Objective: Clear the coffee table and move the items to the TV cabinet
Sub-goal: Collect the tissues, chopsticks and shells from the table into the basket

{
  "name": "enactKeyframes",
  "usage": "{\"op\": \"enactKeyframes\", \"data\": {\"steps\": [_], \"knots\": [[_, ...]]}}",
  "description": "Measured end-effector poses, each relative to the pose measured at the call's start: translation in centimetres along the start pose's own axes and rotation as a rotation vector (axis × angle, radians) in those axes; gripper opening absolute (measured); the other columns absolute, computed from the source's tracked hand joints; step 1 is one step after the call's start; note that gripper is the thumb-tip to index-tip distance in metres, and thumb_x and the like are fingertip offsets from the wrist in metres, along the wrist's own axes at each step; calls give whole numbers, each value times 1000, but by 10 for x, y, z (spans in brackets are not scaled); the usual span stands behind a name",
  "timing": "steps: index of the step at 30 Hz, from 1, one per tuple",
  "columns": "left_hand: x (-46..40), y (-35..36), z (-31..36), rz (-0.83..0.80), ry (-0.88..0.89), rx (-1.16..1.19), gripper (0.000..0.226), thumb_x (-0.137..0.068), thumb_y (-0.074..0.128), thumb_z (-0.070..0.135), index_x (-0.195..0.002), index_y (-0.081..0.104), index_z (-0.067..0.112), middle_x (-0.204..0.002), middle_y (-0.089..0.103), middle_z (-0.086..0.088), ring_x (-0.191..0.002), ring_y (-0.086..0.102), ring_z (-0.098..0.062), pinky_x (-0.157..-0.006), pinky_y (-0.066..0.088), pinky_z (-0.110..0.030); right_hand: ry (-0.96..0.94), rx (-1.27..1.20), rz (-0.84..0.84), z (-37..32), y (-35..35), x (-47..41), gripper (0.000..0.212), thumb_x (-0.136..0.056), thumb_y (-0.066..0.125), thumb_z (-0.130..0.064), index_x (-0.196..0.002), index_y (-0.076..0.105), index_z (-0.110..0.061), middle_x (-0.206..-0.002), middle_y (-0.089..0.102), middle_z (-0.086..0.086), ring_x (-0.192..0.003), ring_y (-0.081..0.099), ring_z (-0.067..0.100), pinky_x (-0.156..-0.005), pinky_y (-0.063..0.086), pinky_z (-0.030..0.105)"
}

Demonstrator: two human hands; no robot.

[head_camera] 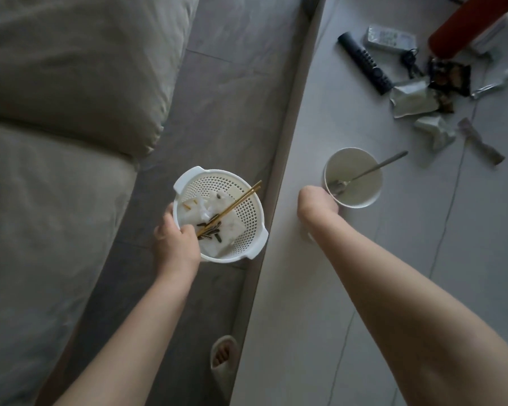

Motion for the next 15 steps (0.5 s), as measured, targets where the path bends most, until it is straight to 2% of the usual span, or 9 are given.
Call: {"op": "enactKeyframes", "data": {"steps": [3,6,11,15], "knots": [[-9,10,1,-27,-5,-16,54,-87,39,6,-140,40,16,-131,49,-22,-115,50,-38,-92,41,-39,-43,87,50,-8,7,-9,39,-85,47,3,-123,56,-1,-128,55,18,-118,54,32,-87,48,36],[-17,18,1,-59,1,-21,53,-87,38,6,-139,41,18,-129,50,-21,-112,51,-37,-89,41,-36,-50,94,107,-16,12,-17,39,-92,35,0,-130,46,3,-131,48,21,-123,46,33,-92,45,38],[-26,26,-1,-84,-25,-26,52,-86,38,7,-136,44,20,-127,52,-19,-103,53,-34,-86,42,-34,-191,160,246,-25,22,-16,34,-92,31,4,-121,48,4,-122,53,21,-114,51,35,-86,47,42],[-26,27,-5,-89,-26,-19,51,-87,38,7,-135,44,20,-126,53,-18,-98,52,-30,-80,38,-32,-201,148,273,-21,23,-19,30,-90,33,5,-115,50,3,-119,56,21,-111,55,35,-85,48,42]]}}
Point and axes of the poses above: each hand's wrist, its own x-axis away from the middle knuckle, its own y-axis out of the palm, z = x × y, the point moved 1 cm from there along -x, towards the middle knuckle
